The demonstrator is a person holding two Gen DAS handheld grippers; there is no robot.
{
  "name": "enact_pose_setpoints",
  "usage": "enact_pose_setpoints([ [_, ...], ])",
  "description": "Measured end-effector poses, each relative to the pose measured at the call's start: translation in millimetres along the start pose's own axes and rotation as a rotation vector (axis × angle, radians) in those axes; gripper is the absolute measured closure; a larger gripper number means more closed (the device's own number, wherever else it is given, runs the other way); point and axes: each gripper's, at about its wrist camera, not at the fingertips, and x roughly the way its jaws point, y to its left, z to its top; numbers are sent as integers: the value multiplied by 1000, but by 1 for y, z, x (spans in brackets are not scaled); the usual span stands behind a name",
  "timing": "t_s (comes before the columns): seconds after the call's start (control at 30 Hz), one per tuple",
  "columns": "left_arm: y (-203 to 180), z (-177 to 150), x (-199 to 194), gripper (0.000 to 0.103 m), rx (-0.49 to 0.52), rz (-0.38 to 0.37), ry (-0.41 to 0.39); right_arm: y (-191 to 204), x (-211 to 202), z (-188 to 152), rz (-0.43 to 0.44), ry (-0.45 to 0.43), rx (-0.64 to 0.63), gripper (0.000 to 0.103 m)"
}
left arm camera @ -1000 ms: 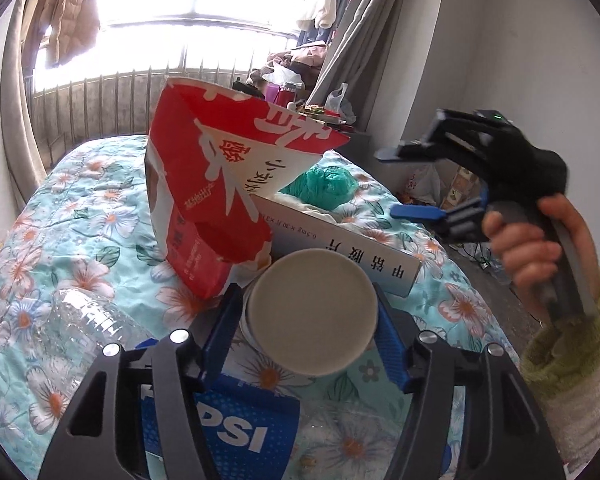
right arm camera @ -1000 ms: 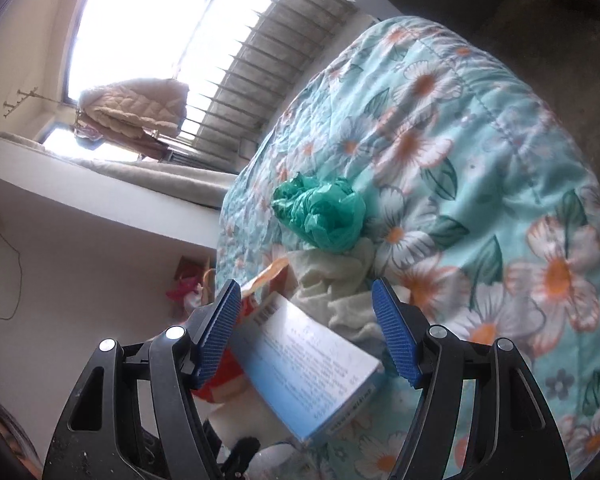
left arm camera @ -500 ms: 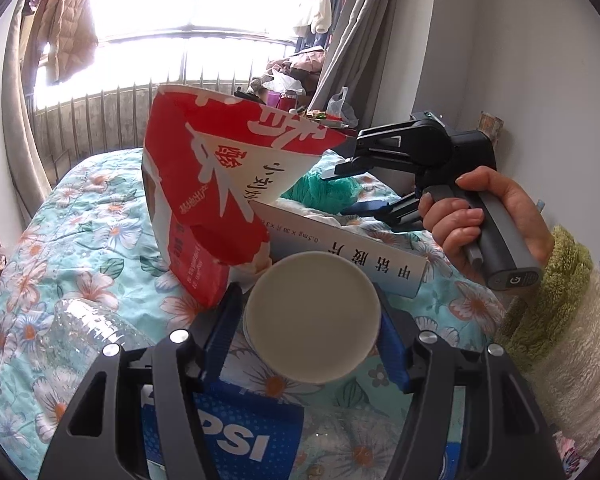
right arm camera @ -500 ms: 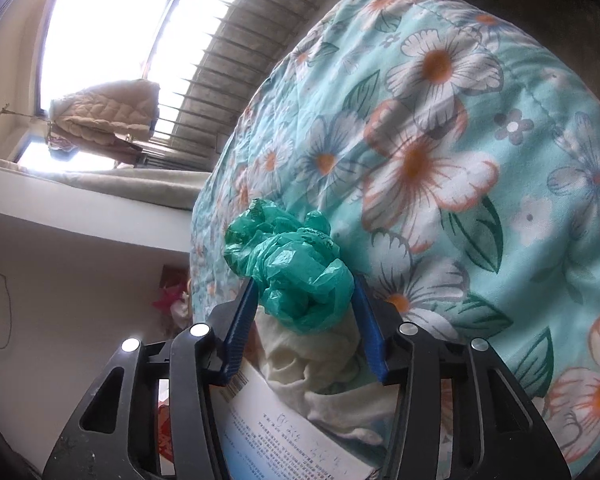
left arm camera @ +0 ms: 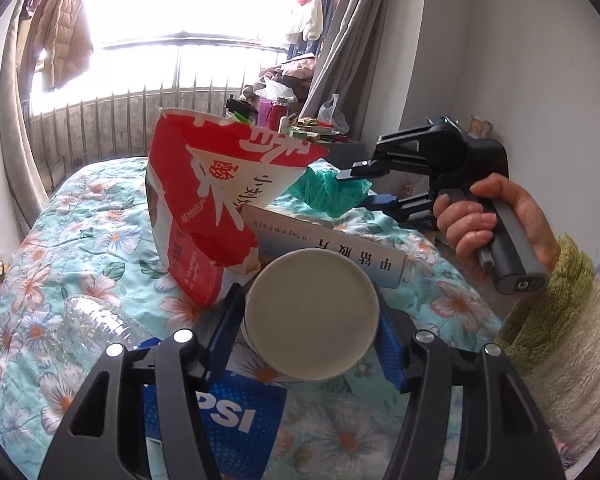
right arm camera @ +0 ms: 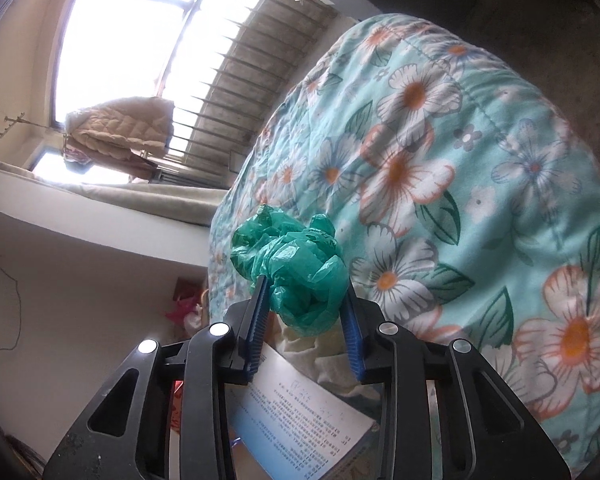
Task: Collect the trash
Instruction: 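Grasp the green plastic bag with the right gripper while the left gripper grasps the white paper cup, then carry the green bag and paper cup over the wastebasket and open both grippers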
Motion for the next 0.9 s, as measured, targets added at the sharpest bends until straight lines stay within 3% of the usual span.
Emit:
enact_pose_setpoints([
  [0.53, -9, 18, -57, 44, -12, -125, -87, -45, -95, -48, 60, -104, 48, 72],
  [0.73, -28, 37, -52, 44, -17, -219, -71, -74, -155, -66, 49, -233, 90, 72],
  [0.9, -60, 71, -21, 44, -1, -350, -4, -113, -218, -82, -36, -403, 144, 72],
])
